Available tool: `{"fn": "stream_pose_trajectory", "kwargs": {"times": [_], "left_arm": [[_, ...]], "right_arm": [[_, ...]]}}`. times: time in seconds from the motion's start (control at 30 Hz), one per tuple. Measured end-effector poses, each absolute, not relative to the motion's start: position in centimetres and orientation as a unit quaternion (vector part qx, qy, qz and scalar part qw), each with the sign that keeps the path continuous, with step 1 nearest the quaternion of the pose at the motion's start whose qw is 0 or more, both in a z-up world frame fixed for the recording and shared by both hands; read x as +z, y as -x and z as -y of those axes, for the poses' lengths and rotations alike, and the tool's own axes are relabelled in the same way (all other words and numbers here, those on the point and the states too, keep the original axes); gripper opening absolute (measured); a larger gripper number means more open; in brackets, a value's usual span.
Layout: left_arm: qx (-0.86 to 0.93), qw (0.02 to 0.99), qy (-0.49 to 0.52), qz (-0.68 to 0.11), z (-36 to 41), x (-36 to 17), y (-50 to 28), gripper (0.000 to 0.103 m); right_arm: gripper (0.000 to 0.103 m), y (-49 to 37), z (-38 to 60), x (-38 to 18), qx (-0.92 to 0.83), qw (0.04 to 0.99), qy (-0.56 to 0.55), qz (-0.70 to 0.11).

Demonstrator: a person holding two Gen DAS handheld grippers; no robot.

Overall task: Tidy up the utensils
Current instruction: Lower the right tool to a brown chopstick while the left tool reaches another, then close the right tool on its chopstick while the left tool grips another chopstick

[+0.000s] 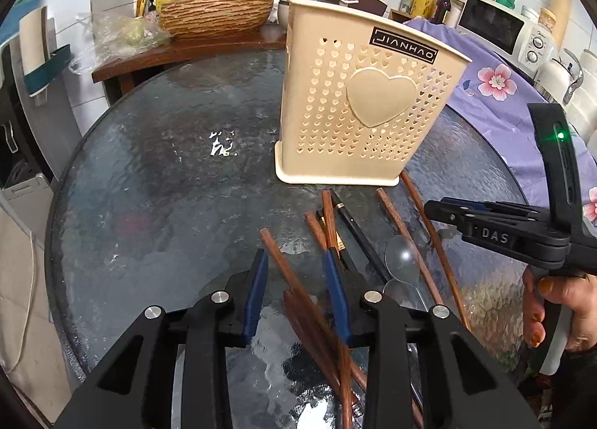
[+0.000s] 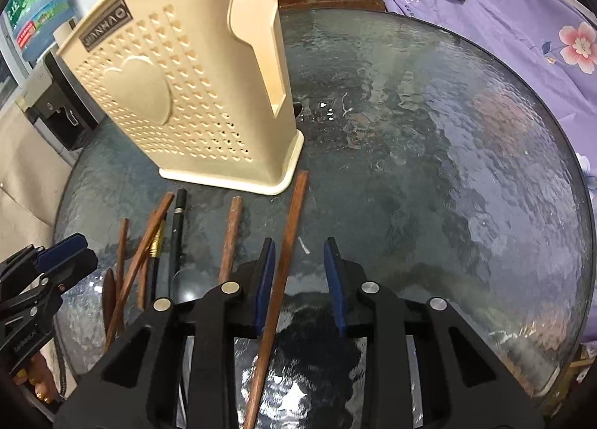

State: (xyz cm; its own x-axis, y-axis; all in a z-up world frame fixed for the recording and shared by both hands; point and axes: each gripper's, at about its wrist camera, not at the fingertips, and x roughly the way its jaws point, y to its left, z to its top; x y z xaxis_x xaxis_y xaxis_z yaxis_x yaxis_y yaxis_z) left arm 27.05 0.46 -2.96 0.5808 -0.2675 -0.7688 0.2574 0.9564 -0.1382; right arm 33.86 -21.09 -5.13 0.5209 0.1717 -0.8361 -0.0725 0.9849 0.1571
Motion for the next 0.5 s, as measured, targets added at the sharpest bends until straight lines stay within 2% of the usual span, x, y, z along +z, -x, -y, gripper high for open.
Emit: {"fn": "stream_pose_trajectory", "kwargs": {"times": [0.5], "left_arm": [[-0.145,0.89,-0.018,-0.432,0.7,-2.9,-28.4,0.03]], "right_arm": [[0.024,-36.4,18.8,-5.8,0.044,0.868,-0.023,-0.494]]}}
